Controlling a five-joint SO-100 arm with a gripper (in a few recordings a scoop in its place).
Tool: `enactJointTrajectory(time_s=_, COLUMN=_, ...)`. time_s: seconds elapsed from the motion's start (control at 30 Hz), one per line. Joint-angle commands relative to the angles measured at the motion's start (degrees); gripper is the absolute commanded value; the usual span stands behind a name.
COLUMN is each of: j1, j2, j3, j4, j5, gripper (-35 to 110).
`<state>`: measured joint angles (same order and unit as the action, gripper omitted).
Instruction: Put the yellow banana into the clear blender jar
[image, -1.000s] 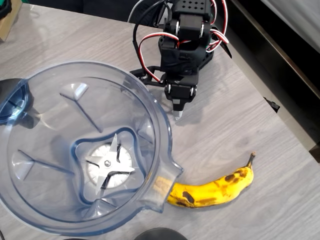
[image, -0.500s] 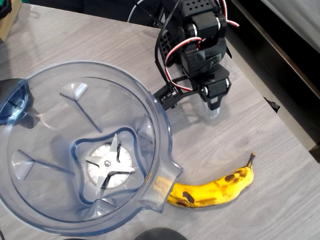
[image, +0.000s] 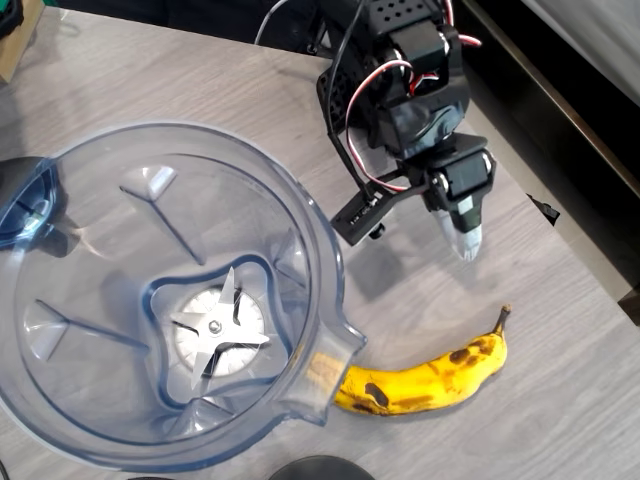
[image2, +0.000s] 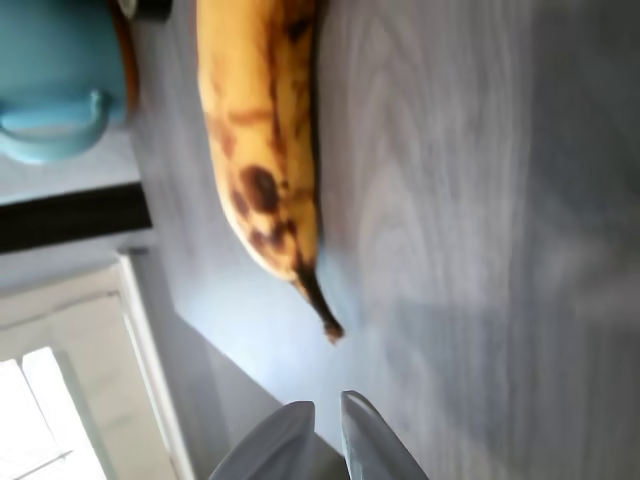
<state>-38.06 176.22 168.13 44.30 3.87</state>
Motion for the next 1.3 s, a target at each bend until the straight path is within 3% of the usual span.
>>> enactJointTrajectory(time_s=0.0, j1=1.49, j2=-26.02, j3=-18.19, j4=-1.32, j5=0.79, gripper=0)
enactJointTrajectory(time_s=0.3, j1=3.87, j2=-57.57, j3=-46.05, j4=1.32, j5=3.08, gripper=0)
enactJointTrajectory(time_s=0.57, j1=7.65, j2=-77.87, j3=-61.00, j4=2.64, j5=2.37, gripper=0)
enactJointTrajectory(time_s=0.93, j1=8.26, j2=-96.59, j3=-79.63, j4=13.45, j5=0.26, gripper=16)
enactJointTrajectory(time_s=1.27, j1=7.12, j2=-97.73, j3=-80.07, j4=15.91, j5=-2.11, gripper=21)
